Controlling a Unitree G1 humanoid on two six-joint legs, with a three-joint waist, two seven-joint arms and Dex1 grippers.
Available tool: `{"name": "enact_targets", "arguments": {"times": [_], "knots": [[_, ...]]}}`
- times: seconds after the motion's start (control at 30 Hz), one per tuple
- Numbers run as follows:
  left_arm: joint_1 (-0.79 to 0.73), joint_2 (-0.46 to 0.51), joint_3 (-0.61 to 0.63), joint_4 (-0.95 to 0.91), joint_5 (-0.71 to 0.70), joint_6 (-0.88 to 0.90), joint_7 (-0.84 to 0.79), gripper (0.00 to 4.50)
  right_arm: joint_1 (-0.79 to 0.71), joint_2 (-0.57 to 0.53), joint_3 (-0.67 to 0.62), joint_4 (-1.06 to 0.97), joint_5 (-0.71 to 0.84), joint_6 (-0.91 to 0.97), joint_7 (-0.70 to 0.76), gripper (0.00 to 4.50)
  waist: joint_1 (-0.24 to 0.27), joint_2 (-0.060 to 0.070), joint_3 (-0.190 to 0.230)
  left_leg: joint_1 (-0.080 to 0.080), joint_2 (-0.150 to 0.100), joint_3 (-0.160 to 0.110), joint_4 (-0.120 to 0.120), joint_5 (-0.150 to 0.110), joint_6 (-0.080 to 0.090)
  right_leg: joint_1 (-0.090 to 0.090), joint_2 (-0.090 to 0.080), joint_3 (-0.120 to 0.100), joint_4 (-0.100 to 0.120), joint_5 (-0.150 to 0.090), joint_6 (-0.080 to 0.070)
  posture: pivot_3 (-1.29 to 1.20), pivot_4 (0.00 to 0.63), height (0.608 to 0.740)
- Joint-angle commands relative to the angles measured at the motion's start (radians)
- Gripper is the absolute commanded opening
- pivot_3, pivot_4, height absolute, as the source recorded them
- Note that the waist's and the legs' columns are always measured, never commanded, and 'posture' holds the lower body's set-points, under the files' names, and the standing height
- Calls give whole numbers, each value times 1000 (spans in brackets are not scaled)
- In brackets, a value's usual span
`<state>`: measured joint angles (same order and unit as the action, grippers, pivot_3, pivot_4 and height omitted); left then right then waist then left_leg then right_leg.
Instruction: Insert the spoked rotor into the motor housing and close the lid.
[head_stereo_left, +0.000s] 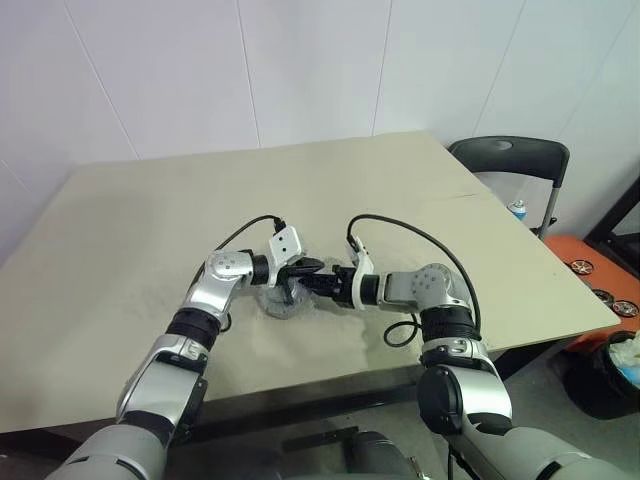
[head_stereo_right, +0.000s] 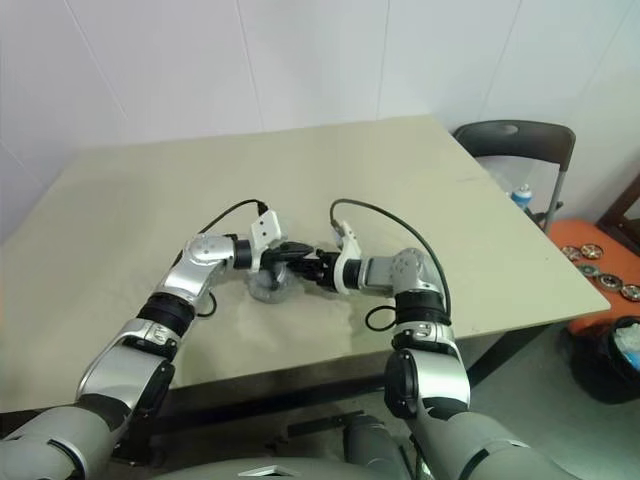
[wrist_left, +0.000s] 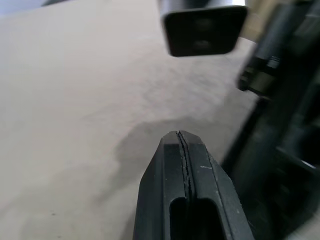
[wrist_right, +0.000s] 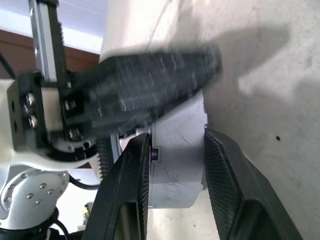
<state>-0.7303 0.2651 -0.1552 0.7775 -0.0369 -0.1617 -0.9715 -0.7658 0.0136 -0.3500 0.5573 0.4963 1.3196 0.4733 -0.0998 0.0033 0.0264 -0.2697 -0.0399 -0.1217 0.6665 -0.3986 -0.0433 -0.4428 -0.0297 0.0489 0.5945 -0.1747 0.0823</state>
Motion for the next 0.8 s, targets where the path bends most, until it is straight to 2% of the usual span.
{"name": "enact_targets", "arguments": {"times": [0.03, 0.13, 0.23, 0.47, 0.6, 0.8], "knots": [[-67, -17, 114, -4, -87, 17, 86, 0, -3, 5, 56, 16, -3, -3, -7, 1246, 1, 0, 0, 0, 0, 0, 0, 0, 0, 0, 0, 0, 0, 0, 0, 0, 0, 740], [-87, -40, 196, -14, -164, 76, 134, 0, 5, 0, 72, 11, -3, -7, -2, 1229, 1, 0, 0, 0, 0, 0, 0, 0, 0, 0, -1, 0, 0, 0, 0, 0, 0, 740], [-63, -48, 234, -87, -235, 177, 116, 0, 12, -3, 77, 7, 1, -11, -6, 1229, 0, 0, 0, -1, 0, 1, 0, 0, 0, 0, -1, 0, 0, 0, 0, 0, 0, 740], [151, 20, 224, -398, -349, 451, 13, 0, -8, -24, 39, 11, 36, -35, 3, 1229, -1, 0, 0, 0, 0, 1, -1, 0, 0, 0, -1, 1, 1, 0, 0, 0, 0, 740], [282, 80, 273, -509, -399, 544, 39, 0, -39, -54, -8, 44, 63, -69, 1, 1229, 5, 0, 0, 0, 0, 1, -1, 0, 0, -1, -1, 1, 0, 0, 0, 0, 0, 740], [347, 88, 426, -585, -544, 644, 135, 0, -65, -96, -33, 111, 67, -138, -8, 1229, 34, 0, 1, -1, -2, 0, -1, 0, -1, -1, -2, 1, -2, 0, 0, 0, 0, 740]]}}
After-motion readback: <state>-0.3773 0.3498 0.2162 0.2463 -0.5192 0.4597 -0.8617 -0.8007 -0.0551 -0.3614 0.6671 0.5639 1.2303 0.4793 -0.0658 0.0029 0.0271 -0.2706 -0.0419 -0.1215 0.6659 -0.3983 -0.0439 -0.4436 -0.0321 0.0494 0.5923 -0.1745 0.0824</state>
